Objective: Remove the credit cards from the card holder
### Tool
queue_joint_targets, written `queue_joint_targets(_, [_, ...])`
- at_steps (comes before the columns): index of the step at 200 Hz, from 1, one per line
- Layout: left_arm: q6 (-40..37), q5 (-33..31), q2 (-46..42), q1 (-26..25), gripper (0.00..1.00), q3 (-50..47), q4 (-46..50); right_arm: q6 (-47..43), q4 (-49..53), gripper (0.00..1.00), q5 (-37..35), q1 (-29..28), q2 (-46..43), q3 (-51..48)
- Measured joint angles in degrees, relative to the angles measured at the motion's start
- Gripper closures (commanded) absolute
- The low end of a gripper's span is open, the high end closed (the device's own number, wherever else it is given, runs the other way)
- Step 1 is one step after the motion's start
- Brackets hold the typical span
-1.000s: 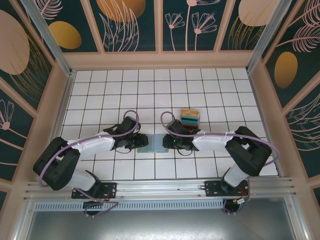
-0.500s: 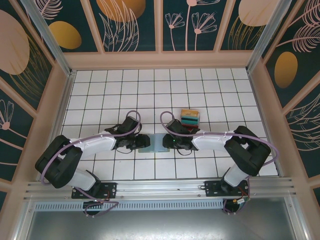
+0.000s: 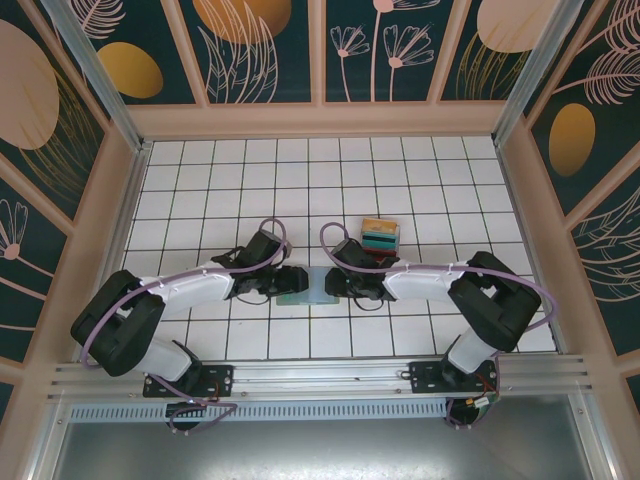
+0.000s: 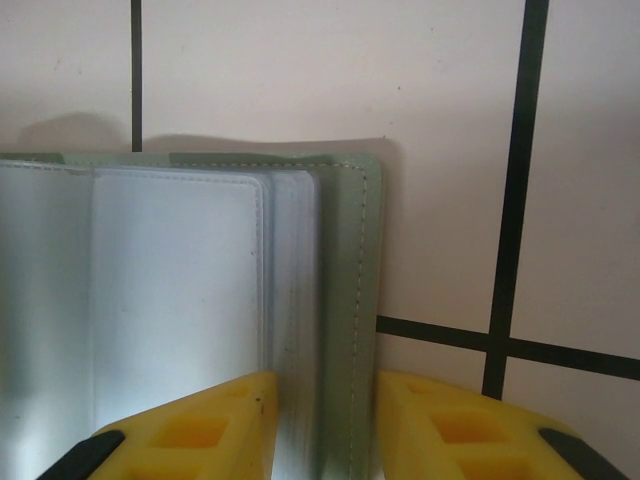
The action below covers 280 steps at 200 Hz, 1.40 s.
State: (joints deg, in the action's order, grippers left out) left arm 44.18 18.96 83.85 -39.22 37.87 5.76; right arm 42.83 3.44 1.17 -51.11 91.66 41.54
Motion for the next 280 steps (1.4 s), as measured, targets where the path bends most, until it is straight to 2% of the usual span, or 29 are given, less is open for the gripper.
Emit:
queue_joint_targets(90, [-1.8,3.7,5.8,-3.2,0.49,7.2,-1.6,3.2,0.6,0.66,-4.2,-0.8,-4.0,-3.0])
queue_joint_targets(151, [-2.6,5.9,6.0,-3.6,0.50,8.5,-1.9,4.5,1.5,0.65,-6.1,-0.7,-8.2,-4.7])
queue_joint_targets(175, [-2.8,4.7,4.6,-3.6,0.57,8.5,-1.1,4.2,1.5,0.66,-5.6,-0.7,-8.2,-4.5])
queue_joint_targets(198, [-3.0,1.3,2.0,-3.4,0.67,8.4,0.2,3.6,1.1,0.69,-4.0,-0.7,-8.2,-3.4])
queue_joint_targets(229, [-2.9,-2.5,-1.5,-1.0,0.78,6.5,1.6,2.4,-1.2,0.81,-0.5,-0.7,-7.9,-1.4])
queue_joint_targets(259, [-2.9,-5.1,-3.5,3.1,0.83,3.0,3.4,2.5,-4.1,0.85,3.6,-0.7,-5.6,1.0])
queue_joint_targets(280, [-2.8,-5.9,-3.5,3.7,0.85,1.4,4.2,2.6,-5.2,0.86,6.1,-0.7,-3.7,2.1])
